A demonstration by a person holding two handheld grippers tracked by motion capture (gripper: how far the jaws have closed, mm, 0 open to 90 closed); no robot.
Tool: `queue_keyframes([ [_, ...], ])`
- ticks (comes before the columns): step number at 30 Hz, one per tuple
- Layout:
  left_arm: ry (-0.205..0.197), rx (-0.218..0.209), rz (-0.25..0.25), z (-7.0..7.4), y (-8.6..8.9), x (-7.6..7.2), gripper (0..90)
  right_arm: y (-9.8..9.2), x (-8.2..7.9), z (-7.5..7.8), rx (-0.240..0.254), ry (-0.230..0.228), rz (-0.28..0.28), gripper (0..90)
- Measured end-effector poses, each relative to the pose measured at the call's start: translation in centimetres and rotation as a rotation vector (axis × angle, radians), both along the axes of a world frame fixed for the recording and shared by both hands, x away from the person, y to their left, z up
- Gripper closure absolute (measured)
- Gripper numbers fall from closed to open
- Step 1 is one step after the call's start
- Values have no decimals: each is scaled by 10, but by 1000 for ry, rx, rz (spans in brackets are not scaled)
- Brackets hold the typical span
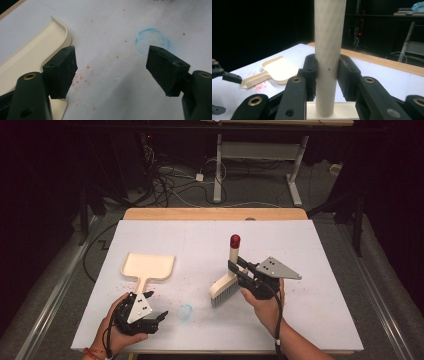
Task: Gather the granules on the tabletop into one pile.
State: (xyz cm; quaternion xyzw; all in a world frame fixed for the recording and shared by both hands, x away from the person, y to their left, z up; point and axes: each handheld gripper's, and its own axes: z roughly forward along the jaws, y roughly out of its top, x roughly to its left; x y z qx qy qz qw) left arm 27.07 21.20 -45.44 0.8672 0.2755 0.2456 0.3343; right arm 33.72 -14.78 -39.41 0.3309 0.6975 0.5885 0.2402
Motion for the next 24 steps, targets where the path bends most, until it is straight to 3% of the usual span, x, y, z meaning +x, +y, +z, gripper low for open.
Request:
queue_keyframes([
  [5, 1, 2, -1, 0, -1, 1, 236, -7, 1, 20, 38, -35, -43, 702],
  [11, 4, 5, -7, -1, -4, 2, 236, 13, 18, 31, 34, -108, -97, 702],
  [13, 5, 2, -5, -1, -3, 2, 236, 23, 26, 27, 19, -127, -114, 702],
  [16, 5, 0, -5, -1, -2, 2, 236, 38, 38, 17, 9, -118, -142, 702],
  [18, 4, 1, -5, -1, -1, 2, 236, 45, 44, 9, -25, -125, -163, 703],
  [22, 4, -1, -5, 0, 1, 1, 236, 53, 52, -4, -27, -90, -204, 703],
  [24, 3, -4, -7, 0, 1, 1, 236, 55, 54, -9, -54, -93, -214, 702],
])
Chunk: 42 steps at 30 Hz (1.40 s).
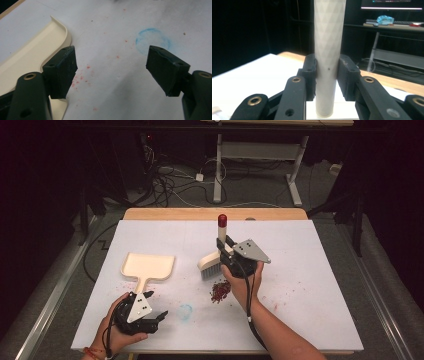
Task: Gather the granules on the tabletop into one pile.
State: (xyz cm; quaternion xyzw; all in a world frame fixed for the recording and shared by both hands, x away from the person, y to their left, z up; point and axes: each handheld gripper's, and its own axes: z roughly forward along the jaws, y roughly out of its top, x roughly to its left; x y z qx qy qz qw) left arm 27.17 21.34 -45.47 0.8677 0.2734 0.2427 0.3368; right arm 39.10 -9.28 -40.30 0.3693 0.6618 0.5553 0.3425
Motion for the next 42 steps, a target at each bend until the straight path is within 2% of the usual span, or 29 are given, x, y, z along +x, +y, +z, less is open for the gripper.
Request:
queue_keyframes([
  [3, -1, 2, -4, 0, 0, -1, 236, -1, -2, -7, 5, 21, -1, 703],
  [5, 0, 3, -5, 0, 0, -1, 236, -2, -6, -7, 4, 16, -1, 703],
  [7, -3, 5, -6, 0, 0, -1, 236, -4, -14, -8, 16, 18, 6, 703],
  [10, -4, 3, -7, 1, 0, -1, 236, -6, -27, -9, 6, 4, 15, 703],
  [14, -3, 5, -10, 1, -2, 0, 236, -9, -39, -7, 11, 21, 16, 703],
  [18, -3, 8, -14, 1, -3, 1, 236, -10, -44, -6, 9, 36, 29, 703],
  [21, -1, 8, -14, 1, -3, 1, 236, -9, -45, -5, -2, 25, 29, 703],
  [25, -2, 5, -15, 0, -3, 1, 235, -11, -43, -3, 8, 19, 25, 703],
  [28, 1, 6, -12, 0, -3, 1, 236, -13, -42, 2, 17, 7, 21, 703],
  [31, -1, 6, -11, 0, -3, 1, 236, -15, -42, 11, 53, -1, 28, 702],
  [36, -1, 6, -10, 0, -2, 0, 235, -22, -46, 28, 47, -54, 43, 702],
  [39, -1, 6, -8, 0, -2, 0, 235, -28, -49, 33, 37, -64, 46, 702],
  [42, -6, 0, -6, 1, -2, 0, 234, -36, -52, 37, 38, -57, 41, 702],
])
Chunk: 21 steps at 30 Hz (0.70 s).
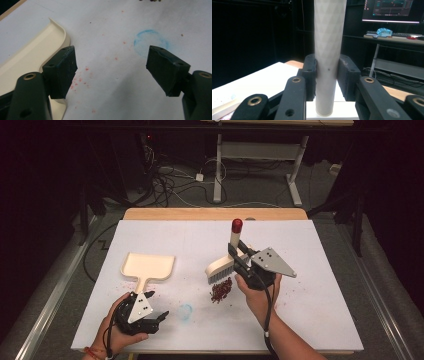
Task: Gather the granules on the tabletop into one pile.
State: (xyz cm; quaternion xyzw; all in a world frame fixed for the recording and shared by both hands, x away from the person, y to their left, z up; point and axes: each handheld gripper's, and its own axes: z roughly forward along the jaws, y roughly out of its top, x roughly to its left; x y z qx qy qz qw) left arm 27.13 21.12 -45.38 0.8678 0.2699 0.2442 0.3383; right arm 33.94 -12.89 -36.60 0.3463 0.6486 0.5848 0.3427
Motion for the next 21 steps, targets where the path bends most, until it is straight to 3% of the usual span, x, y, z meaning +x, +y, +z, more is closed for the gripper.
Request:
queue_keyframes([
  [14, -11, -7, 12, 2, -1, 2, 229, -50, -22, 15, -40, -12, 2, 702],
  [21, -16, -19, 25, 2, 2, 3, 224, -80, -37, 15, -42, 23, -32, 702],
])
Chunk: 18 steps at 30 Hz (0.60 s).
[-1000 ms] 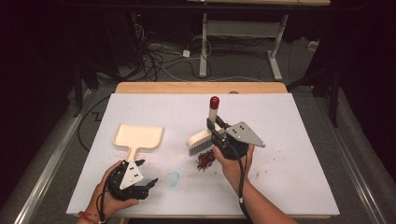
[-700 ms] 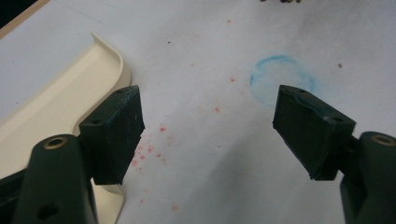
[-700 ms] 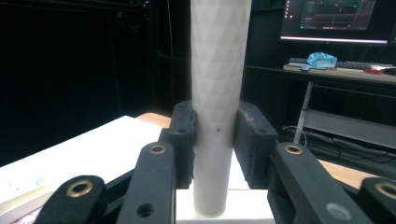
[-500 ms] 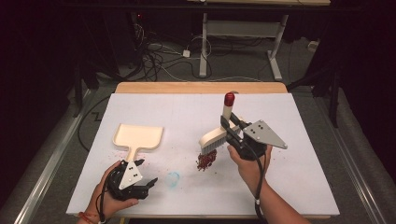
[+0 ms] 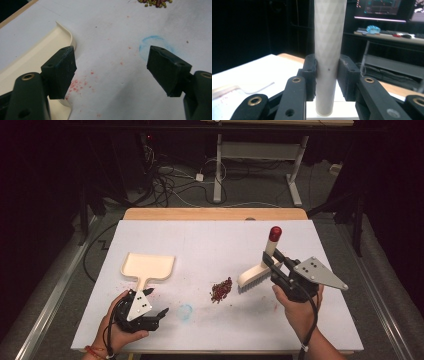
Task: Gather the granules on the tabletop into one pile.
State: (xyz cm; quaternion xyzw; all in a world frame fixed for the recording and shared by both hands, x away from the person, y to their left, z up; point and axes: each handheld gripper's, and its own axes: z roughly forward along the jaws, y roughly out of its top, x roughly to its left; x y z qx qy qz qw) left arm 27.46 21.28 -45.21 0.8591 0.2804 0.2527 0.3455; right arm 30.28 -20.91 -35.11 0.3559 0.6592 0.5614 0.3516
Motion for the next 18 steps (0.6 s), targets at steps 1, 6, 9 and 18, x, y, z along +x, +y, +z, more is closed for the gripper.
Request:
queue_keyframes([
  [1, 1, 1, -1, 0, 1, 0, 224, -4, -2, 0, -10, 20, -10, 702],
  [6, -4, 0, 1, 1, 1, -1, 224, -27, -15, -5, -55, 89, -69, 702],
  [9, -11, -2, 0, 3, 0, -3, 224, -36, -24, -10, -67, 140, -93, 702],
  [18, -18, -6, -11, 4, -1, -2, 224, -47, -28, -26, -107, 261, -147, 701],
])
